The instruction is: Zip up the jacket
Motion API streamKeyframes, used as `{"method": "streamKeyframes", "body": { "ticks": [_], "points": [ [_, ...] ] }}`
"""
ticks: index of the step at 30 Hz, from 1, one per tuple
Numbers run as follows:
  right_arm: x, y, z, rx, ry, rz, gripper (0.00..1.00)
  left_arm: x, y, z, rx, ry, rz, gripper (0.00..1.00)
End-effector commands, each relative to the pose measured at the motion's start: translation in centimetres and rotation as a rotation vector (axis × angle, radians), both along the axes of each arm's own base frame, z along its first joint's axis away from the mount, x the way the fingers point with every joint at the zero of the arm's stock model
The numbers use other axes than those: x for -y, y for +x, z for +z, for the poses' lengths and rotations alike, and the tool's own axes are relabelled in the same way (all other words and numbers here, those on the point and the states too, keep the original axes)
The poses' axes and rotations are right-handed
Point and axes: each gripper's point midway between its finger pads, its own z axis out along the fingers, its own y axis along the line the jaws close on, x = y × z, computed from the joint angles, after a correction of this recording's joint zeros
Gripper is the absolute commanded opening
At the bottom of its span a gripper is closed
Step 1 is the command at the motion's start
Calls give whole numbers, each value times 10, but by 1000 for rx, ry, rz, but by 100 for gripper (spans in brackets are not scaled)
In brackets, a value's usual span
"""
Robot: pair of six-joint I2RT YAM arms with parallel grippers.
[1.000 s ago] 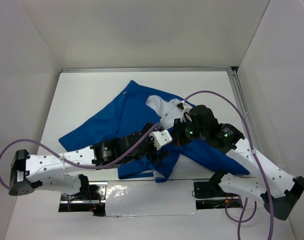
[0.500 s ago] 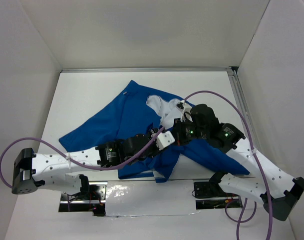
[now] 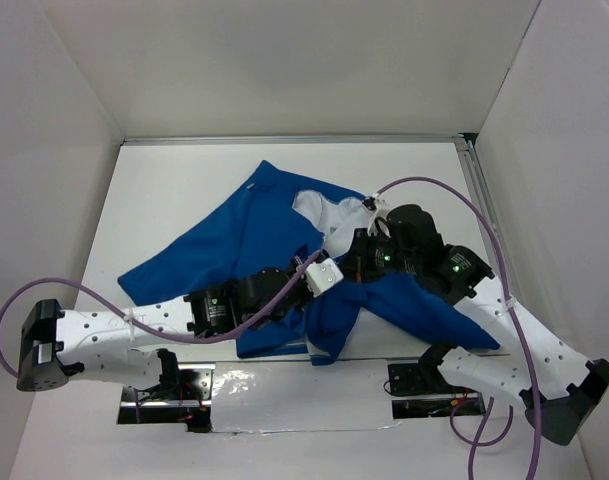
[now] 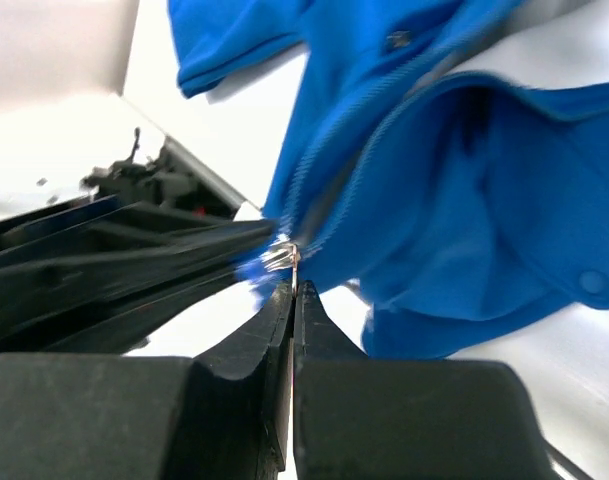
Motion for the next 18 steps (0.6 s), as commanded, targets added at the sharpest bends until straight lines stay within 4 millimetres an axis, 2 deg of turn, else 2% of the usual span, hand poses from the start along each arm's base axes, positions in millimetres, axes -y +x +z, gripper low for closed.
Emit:
{"method": "streamKeyframes", "body": {
  "ticks": [1, 5, 6, 10, 13, 15, 17, 18],
  "points": [
    [15, 44, 20, 123, -30, -164, 0, -4, -1, 24, 37, -81, 4, 0],
    [31, 76, -2, 148, -201, -264, 0, -9, -4, 28, 37, -87, -5, 0],
    [27, 82, -6, 160, -202, -259, 0, -9, -5, 28, 37, -83, -9, 0],
    [14, 99, 2, 245, -175, -238, 0, -6, -10, 22, 11, -82, -33, 0],
    [16, 128, 3, 295, -237, -309, 0, -3, -15, 21, -9, -94, -60, 0],
    [31, 156, -3, 293, -302, -410, 0, -6, -16, 26, -6, -112, -60, 0],
    [37, 196, -12, 272, -360, -485, 0, -10, -18, 33, -3, -136, -66, 0],
    [48, 232, -16, 246, -394, -549, 0, -11, -21, 33, -14, -145, -76, 0]
  ]
}}
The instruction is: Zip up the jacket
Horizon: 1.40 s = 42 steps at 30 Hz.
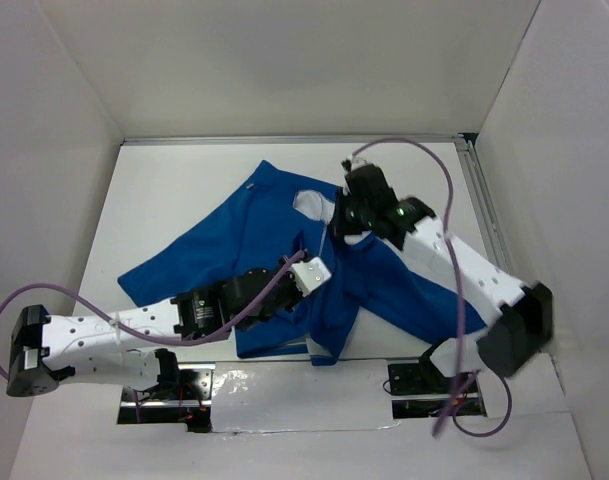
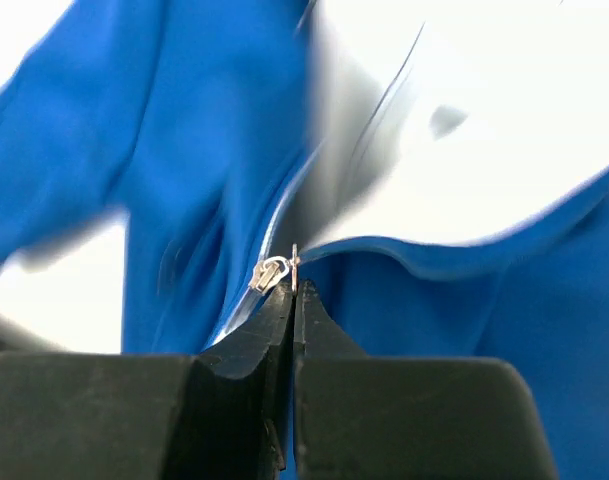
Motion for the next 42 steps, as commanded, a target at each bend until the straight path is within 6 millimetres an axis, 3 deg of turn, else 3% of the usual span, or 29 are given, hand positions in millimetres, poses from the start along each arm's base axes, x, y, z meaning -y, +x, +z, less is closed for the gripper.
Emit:
{"method": "streamKeyframes", "body": {
  "ticks": [1, 2, 3, 4, 5, 6, 8, 9, 10, 11, 13, 14, 15, 16, 18, 22, 27, 28, 29, 30, 31, 32, 34, 35, 37, 38, 39, 40, 42],
  "points": [
    [52, 127, 32, 203, -95, -337, 0, 4, -21, 28, -25, -126, -91, 0],
    [59, 149, 31, 215, -116, -372, 0, 2, -24, 29, -35, -142, -97, 0],
    [88, 177, 38, 243, -147, -468, 0, 1, -30, 20, -86, -143, -101, 0],
    [91, 218, 47, 271, -154, -510, 0, -1, -33, 7, -112, -129, -108, 0],
    [101, 241, 47, 269, -171, -550, 0, -3, -36, 3, -127, -134, -111, 0],
    [124, 283, 56, 298, -180, -621, 0, -4, -38, -4, -163, -145, -99, 0],
    [143, 316, 70, 337, -168, -654, 0, -5, -45, -26, -232, -125, -100, 0],
    [148, 343, 85, 409, -135, -670, 0, -3, -52, -35, -286, -131, -101, 0],
    [166, 353, 93, 444, -121, -698, 0, -1, -60, -52, -337, -109, -124, 0],
    [172, 365, 108, 522, -102, -698, 0, 1, -64, -60, -367, -103, -133, 0],
    [184, 371, 102, 552, -114, -708, 0, 1, -73, -87, -461, -70, -112, 0],
    [186, 377, 114, 623, -98, -714, 0, 1, -75, -95, -495, -65, -94, 0],
    [189, 379, 107, 625, -111, -713, 0, 1, -76, -104, -513, -48, -87, 0],
    [190, 384, 110, 645, -114, -700, 0, -3, -79, -120, -546, -4, -65, 0],
    [189, 397, 107, 659, -139, -673, 0, -7, -83, -135, -602, 18, -22, 0],
    [168, 400, 96, 685, -185, -602, 0, -13, -83, -157, -649, 48, 51, 0],
    [155, 398, 88, 649, -152, -526, 0, -19, -72, -159, -612, 50, 110, 0],
    [155, 397, 86, 638, -159, -521, 11, -21, -70, -160, -617, 44, 136, 0],
    [151, 395, 87, 639, -163, -503, 49, -32, -66, -165, -612, 73, 197, 20],
    [151, 392, 90, 643, -171, -492, 70, -34, -64, -161, -619, 66, 232, 40],
    [150, 390, 92, 643, -175, -492, 99, -38, -64, -161, -649, 54, 284, 60],
    [141, 382, 107, 658, -160, -454, 100, -48, -62, -157, -653, 79, 339, 99],
    [142, 371, 121, 661, -165, -449, 100, -56, -62, -149, -691, 43, 417, 99],
    [145, 359, 143, 679, -151, -461, 100, -58, -62, -144, -696, 35, 432, 99],
    [158, 344, 156, 660, -133, -517, 100, -66, -62, -128, -704, -6, 464, 99],
    [164, 325, 171, 652, -87, -548, 100, -68, -62, -123, -708, -24, 471, 99],
    [183, 318, 154, 595, -79, -584, 100, -74, -63, -113, -723, -71, 499, 99],
    [189, 297, 181, 603, 4, -607, 100, -80, -65, -109, -739, -85, 516, 99],
    [203, 277, 182, 553, 73, -617, 100, -87, -69, -90, -762, -147, 517, 99]
  ]
}}
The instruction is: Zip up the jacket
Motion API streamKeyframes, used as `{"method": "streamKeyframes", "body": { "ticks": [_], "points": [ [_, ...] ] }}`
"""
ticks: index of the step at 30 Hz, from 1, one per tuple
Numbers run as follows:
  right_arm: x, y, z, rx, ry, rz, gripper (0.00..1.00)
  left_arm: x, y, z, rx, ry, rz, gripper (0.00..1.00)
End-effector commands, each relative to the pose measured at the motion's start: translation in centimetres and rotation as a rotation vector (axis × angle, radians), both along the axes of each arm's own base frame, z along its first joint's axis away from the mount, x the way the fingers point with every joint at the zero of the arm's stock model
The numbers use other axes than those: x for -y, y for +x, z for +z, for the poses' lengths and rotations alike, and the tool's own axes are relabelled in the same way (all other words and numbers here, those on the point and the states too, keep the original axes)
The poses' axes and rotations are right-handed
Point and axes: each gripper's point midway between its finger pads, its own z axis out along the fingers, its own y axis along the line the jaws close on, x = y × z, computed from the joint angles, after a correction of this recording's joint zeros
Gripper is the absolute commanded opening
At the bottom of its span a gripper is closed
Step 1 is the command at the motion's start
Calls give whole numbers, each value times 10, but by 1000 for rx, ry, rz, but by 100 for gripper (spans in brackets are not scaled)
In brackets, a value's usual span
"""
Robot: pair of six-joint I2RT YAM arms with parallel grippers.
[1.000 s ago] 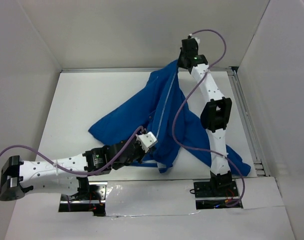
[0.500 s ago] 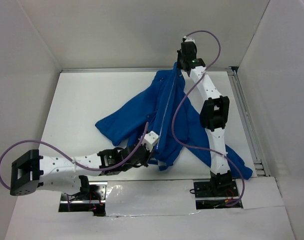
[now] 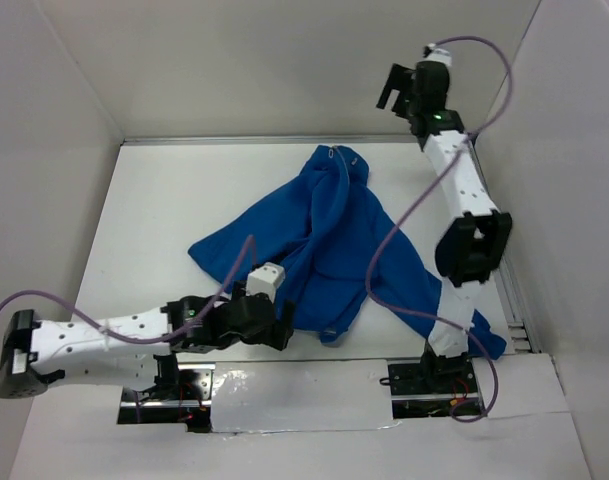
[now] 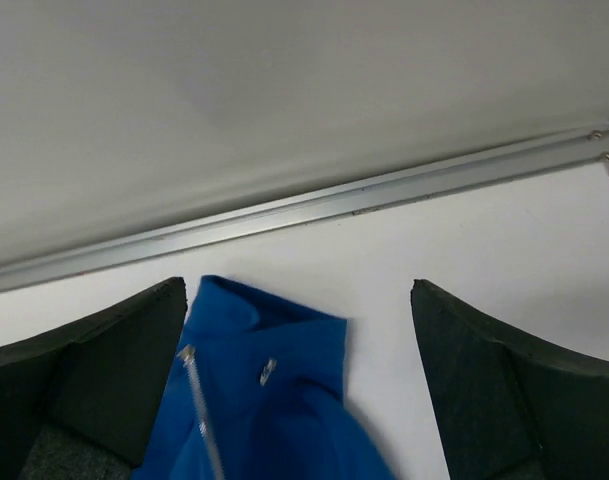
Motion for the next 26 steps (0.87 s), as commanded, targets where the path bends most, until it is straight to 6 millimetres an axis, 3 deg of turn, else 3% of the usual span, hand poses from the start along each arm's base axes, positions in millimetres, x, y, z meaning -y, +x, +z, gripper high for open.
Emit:
{"method": "streamKeyframes", "body": {
  "ticks": [1, 2, 3, 4, 6, 8, 11, 12, 13, 14, 16, 19, 23, 26],
  "points": [
    [44, -64, 87, 119, 199, -54, 100, -18, -5, 35, -43, -101, 123, 99],
    [65, -75, 82, 107, 247, -97, 100, -21, -5, 42, -40, -131, 129, 99],
    [71, -87, 84, 109, 264, -102, 100, -22, -5, 46, -43, -141, 139, 99],
    [87, -112, 79, 107, 271, -128, 100, -29, -7, 50, -75, -150, 198, 99],
    [99, -148, 68, 99, 289, -172, 100, -40, -8, 53, -115, -148, 270, 99],
    [118, -170, 60, 93, 297, -225, 100, -42, 5, 66, -139, -186, 347, 99],
    [131, -209, 40, 51, 311, -296, 100, -35, 49, 85, -130, -290, 325, 99],
    [131, -218, 34, 36, 321, -308, 100, -39, 61, 90, -113, -300, 293, 99],
    [129, -232, 25, 30, 320, -310, 100, -54, 87, 96, -98, -340, 364, 99],
    [129, -237, 18, 28, 319, -306, 100, -52, 91, 103, -112, -388, 338, 99],
    [123, -251, 14, 52, 318, -281, 100, -75, 114, 111, -75, -412, 423, 99],
    [123, -264, 6, 44, 309, -288, 100, -91, 129, 125, -37, -428, 444, 99],
    [123, -269, 4, 40, 313, -299, 100, -111, 138, 121, -51, -391, 531, 99],
    [121, -267, 6, 50, 312, -280, 100, -112, 139, 119, -58, -395, 519, 99]
  ]
}}
